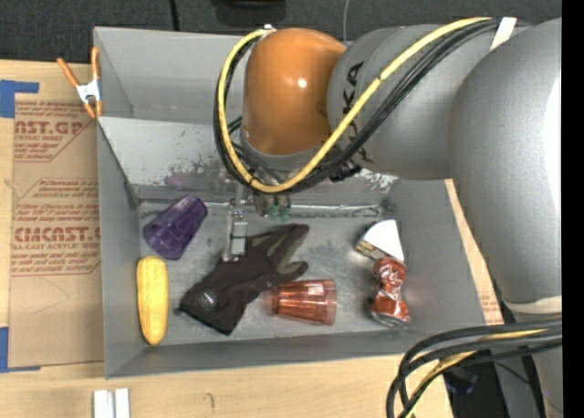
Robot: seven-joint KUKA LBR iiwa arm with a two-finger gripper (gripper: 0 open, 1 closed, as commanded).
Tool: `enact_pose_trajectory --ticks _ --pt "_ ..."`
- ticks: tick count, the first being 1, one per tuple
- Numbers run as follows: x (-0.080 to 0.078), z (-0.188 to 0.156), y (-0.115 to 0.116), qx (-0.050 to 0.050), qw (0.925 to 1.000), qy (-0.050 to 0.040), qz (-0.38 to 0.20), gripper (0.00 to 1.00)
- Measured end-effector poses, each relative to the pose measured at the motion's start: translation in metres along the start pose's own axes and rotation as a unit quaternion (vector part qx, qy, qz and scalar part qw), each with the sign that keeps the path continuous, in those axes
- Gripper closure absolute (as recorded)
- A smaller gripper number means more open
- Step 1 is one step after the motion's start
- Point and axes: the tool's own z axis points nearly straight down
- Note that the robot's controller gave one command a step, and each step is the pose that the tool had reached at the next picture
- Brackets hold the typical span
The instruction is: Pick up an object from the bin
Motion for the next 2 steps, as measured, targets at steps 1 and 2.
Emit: enact_pose_trajectory --ticks 1,2 --pt "-0.002 -0.005 -0.001 -0.001 1.0000 -0.0038 0.001 0.00" --pt "0.018 0.064 -0.045 0.001 0.9983 -0.0051 -0.059 0.00"
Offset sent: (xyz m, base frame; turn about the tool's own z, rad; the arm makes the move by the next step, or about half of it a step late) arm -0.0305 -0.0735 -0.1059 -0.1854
